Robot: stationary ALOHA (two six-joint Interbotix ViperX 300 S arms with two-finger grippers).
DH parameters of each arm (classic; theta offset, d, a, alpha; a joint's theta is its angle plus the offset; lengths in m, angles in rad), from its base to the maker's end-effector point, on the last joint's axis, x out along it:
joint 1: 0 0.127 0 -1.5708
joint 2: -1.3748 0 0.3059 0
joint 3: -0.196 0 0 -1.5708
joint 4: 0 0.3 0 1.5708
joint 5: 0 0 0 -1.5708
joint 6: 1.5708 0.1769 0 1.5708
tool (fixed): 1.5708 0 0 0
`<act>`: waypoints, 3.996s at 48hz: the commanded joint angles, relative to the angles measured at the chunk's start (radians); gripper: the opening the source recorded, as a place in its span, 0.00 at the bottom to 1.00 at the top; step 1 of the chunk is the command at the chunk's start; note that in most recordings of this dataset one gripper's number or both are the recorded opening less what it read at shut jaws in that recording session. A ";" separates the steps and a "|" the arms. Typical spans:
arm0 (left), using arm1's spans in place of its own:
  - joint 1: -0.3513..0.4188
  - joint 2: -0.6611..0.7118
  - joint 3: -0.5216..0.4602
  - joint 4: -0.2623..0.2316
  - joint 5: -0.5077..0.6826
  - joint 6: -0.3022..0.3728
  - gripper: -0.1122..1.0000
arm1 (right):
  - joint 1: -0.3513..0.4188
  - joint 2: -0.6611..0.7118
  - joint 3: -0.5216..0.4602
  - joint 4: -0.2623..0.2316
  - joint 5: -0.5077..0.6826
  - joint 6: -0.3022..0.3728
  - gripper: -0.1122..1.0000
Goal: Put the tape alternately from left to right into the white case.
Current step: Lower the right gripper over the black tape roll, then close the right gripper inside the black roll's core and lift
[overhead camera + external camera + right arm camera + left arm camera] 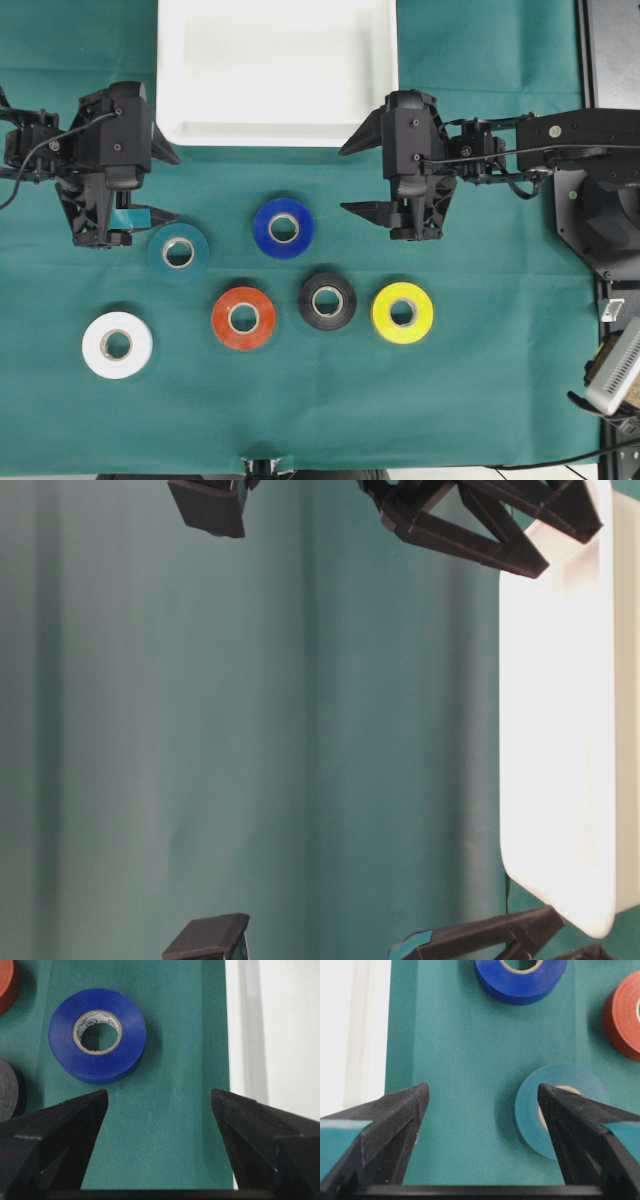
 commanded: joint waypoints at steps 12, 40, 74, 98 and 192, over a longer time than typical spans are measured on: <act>0.000 -0.011 -0.020 -0.002 -0.003 0.000 0.94 | 0.003 -0.009 -0.020 0.000 0.000 0.002 0.87; -0.002 -0.011 -0.017 -0.002 -0.003 0.000 0.94 | 0.037 -0.009 -0.021 0.000 -0.005 0.006 0.87; 0.000 -0.011 -0.017 -0.002 -0.003 0.000 0.94 | 0.192 -0.003 -0.017 0.000 -0.018 0.130 0.86; -0.002 -0.009 -0.015 -0.002 -0.002 0.000 0.94 | 0.235 0.043 -0.031 0.000 -0.018 0.153 0.86; 0.000 -0.008 -0.008 -0.002 -0.002 0.002 0.94 | 0.247 0.327 -0.193 -0.003 0.112 0.307 0.12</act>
